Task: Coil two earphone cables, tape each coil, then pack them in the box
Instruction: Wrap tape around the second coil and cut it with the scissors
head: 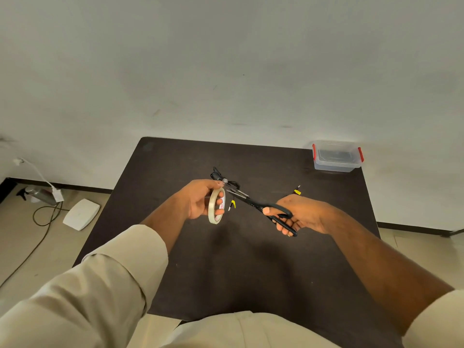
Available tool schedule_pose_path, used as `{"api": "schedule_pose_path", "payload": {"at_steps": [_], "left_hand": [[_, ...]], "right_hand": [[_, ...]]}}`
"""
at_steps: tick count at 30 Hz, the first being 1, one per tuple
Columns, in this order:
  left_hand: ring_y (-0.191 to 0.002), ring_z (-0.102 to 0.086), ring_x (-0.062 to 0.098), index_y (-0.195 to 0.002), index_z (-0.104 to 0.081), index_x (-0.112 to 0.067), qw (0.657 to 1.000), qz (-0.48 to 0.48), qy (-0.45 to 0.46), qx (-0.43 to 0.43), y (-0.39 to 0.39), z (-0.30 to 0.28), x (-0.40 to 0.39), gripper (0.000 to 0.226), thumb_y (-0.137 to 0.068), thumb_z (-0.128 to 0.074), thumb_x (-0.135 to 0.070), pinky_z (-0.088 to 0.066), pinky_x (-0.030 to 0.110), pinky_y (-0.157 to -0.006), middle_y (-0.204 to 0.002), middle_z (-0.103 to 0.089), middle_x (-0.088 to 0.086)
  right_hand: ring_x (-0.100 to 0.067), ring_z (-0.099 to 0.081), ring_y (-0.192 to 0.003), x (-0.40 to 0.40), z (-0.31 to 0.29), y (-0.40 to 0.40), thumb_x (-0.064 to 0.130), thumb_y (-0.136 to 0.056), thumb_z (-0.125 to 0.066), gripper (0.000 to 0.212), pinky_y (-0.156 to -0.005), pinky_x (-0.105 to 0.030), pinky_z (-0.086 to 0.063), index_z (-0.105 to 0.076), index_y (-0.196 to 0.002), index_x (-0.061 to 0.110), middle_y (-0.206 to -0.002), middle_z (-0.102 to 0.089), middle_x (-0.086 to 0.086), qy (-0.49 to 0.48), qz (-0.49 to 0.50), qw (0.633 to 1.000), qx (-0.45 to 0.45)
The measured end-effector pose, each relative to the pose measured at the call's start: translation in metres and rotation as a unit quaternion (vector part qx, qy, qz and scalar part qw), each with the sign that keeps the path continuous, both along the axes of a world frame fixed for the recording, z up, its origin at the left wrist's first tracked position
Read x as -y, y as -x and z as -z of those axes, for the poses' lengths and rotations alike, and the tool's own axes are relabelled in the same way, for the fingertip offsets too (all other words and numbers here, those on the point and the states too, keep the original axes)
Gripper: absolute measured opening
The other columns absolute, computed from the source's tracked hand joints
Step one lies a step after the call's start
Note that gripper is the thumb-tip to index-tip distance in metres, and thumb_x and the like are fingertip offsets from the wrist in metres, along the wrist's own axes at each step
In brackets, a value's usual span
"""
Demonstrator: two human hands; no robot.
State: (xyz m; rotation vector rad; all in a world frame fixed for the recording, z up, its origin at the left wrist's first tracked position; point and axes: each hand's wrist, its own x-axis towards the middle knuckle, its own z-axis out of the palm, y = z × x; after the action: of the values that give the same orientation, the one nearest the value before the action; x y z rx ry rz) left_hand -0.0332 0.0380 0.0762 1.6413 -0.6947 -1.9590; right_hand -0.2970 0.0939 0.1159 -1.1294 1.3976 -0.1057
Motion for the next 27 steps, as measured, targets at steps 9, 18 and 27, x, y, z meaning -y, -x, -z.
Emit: {"api": "schedule_pose_path", "payload": {"at_steps": [9, 18, 27], "left_hand": [[-0.058, -0.061, 0.019, -0.099, -0.067, -0.007, 0.999, 0.037, 0.014, 0.023, 0.008, -0.001, 0.0, 0.013, -0.091, -0.059, -0.012, -0.057, 0.046, -0.064, -0.078, -0.064, 0.013], [-0.061, -0.063, 0.024, -0.113, -0.064, -0.012, 0.998, 0.055, 0.028, 0.001, 0.005, -0.003, 0.003, 0.024, -0.091, -0.056, -0.008, -0.056, 0.047, -0.064, -0.077, -0.065, 0.014], [-0.057, -0.064, 0.022, -0.112, -0.062, -0.007, 0.997, 0.079, 0.021, -0.004, 0.004, -0.005, 0.002, 0.021, -0.09, -0.059, -0.01, -0.058, 0.042, -0.057, -0.073, -0.067, 0.013]], "right_hand": [[-0.02, -0.063, -0.069, 0.002, 0.012, -0.002, 0.046, -0.085, -0.066, 0.043, -0.067, -0.031, -0.055, -0.068, -0.096, 0.004, -0.078, -0.069, -0.01, 0.021, 0.006, 1.0, 0.019], [-0.016, -0.062, -0.061, 0.01, 0.015, 0.002, 0.038, -0.082, -0.074, 0.03, -0.058, -0.027, -0.051, -0.068, -0.084, 0.009, -0.075, -0.07, -0.01, 0.019, 0.014, 1.0, 0.013], [-0.016, -0.061, -0.059, 0.015, 0.013, 0.012, 0.047, -0.061, -0.082, 0.049, -0.056, -0.027, -0.051, -0.068, -0.085, 0.006, -0.074, -0.07, -0.012, 0.029, 0.013, 0.999, 0.025]]}}
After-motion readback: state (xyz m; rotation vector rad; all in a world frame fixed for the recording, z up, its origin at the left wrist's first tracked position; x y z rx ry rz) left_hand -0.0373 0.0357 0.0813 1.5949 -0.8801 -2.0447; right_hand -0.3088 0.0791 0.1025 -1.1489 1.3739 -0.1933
